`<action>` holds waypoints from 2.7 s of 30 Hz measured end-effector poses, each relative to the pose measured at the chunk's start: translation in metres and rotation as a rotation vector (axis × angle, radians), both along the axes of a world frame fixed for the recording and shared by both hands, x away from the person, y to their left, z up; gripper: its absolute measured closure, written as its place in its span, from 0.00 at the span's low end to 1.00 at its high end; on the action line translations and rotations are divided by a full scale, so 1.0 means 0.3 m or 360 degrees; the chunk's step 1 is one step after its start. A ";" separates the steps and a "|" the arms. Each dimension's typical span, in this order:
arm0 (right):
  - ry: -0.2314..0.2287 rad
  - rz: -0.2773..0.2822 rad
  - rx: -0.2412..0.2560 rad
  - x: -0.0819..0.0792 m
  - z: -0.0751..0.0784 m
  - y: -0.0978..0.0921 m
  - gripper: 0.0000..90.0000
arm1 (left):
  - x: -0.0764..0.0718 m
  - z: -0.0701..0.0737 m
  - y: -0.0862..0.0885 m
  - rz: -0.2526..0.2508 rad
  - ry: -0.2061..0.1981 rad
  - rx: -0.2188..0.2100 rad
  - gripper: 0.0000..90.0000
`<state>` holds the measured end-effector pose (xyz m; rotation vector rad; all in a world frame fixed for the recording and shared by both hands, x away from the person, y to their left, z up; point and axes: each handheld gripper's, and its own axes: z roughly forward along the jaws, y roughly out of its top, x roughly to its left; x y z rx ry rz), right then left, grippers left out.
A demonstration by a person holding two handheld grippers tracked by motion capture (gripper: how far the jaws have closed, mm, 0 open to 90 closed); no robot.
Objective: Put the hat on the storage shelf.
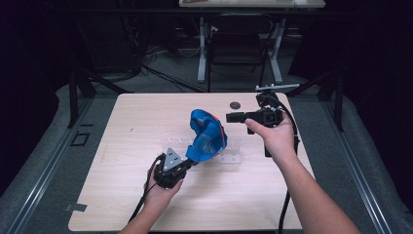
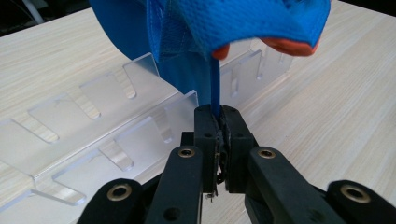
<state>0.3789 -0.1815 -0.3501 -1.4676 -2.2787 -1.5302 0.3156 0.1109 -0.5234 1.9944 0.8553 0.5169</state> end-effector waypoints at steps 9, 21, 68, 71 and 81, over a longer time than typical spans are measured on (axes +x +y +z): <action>-0.0044 -0.0019 -0.0075 -0.014 -0.002 -0.004 0.80 | -0.006 0.010 0.015 0.0009 -0.0019 -0.0014 0.91; -0.0066 -0.0048 -0.0170 -0.030 -0.013 -0.025 0.75 | -0.011 0.020 0.083 0.0062 -0.0036 -0.0052 0.68; -0.0224 -0.0336 -0.0320 -0.365 -0.266 -0.236 0.55 | -0.107 -0.049 0.368 0.0182 0.0140 -0.0064 0.49; -0.0224 -0.0357 -0.0340 -0.384 -0.305 -0.247 0.55 | -0.112 -0.059 0.390 0.0200 0.0147 -0.0083 0.49; -0.0218 -0.0376 -0.0442 -0.412 -0.452 -0.243 0.56 | -0.102 -0.091 0.430 0.0260 0.0167 -0.0113 0.49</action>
